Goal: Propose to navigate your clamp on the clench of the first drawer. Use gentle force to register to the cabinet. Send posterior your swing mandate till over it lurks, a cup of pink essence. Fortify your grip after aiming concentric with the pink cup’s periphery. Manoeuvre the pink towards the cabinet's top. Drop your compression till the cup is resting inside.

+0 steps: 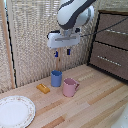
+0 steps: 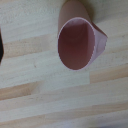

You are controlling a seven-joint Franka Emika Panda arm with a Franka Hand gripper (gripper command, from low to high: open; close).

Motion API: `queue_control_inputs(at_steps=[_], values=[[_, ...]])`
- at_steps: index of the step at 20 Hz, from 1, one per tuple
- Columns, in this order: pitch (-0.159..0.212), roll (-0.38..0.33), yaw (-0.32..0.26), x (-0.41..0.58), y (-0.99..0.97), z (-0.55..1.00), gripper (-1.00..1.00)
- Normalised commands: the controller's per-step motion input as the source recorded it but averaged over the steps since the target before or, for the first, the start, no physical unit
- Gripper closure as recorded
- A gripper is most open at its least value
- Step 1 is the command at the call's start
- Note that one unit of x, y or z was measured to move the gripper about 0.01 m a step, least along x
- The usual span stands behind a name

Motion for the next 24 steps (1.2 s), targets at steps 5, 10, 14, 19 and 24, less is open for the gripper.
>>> queue_control_inputs(at_steps=[5, 10, 14, 19, 24], values=[[-0.04, -0.112, 0.15, -0.553, -0.06, 0.23, -1.0], [-0.061, -0.232, 0.207, -0.457, -0.13, 0.35, -1.0], [-0.058, -0.273, 0.219, -0.284, -0.14, 0.21, -1.0], [-0.113, -0.32, 0.207, -0.165, -0.17, 0.03, -1.0], [-0.136, -0.357, 0.191, -0.076, -0.15, 0.0, -1.0]])
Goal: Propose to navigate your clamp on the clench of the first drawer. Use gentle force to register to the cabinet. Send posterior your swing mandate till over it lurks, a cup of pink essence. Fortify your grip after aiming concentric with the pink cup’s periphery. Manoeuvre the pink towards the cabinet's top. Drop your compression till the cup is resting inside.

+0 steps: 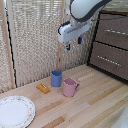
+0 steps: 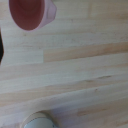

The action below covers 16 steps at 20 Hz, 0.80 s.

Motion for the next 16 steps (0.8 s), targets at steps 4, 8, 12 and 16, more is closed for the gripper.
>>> queue_control_inputs(at_steps=[4, 8, 12, 16], values=[[-0.156, -0.373, 0.179, -0.013, -0.14, -0.01, -1.0], [-0.139, -0.375, 0.149, 0.0, -0.15, -0.06, -1.0], [-0.071, -0.375, 0.107, 0.005, -0.15, -0.11, -1.0], [0.005, -0.375, -0.006, 0.155, -0.02, -0.1, -1.0]])
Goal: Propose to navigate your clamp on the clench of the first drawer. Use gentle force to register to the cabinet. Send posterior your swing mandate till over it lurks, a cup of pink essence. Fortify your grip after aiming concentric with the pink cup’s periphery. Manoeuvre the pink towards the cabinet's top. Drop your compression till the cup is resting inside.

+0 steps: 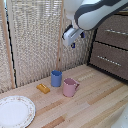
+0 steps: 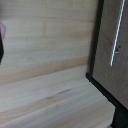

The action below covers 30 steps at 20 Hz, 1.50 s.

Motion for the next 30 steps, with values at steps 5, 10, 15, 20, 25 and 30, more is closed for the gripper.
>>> queue_control_inputs(at_steps=[5, 10, 15, 20, 25, 30], values=[[0.013, -0.375, -0.077, 0.279, 0.0, -0.06, -1.0], [0.0, -0.375, -0.037, 0.214, 0.01, -0.01, -1.0], [-0.01, -0.375, 0.014, -0.047, 0.05, 0.01, -1.0], [0.0, -0.352, 0.035, -0.185, 0.1, 0.28, -1.0], [-0.025, -0.331, 0.063, -0.067, 0.0, 0.29, -1.0], [-0.123, -0.298, 0.075, 0.058, -0.22, 0.2, -1.0]])
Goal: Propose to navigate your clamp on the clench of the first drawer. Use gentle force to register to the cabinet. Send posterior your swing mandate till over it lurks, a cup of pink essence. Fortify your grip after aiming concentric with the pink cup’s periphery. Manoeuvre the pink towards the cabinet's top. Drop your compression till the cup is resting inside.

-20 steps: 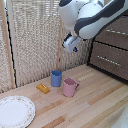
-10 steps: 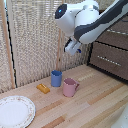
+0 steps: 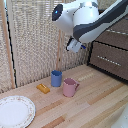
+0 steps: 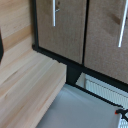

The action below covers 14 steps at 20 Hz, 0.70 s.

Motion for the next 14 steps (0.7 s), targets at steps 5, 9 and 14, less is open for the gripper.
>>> queue_control_inputs(at_steps=[5, 9, 14], values=[[-0.187, -0.241, 0.057, 0.067, -0.51, 0.16, -1.0], [-0.161, -0.24, 0.074, 0.0, -0.54, 0.1, -1.0], [-0.058, -0.213, 0.099, 0.0, -0.58, 0.02, -1.0]])
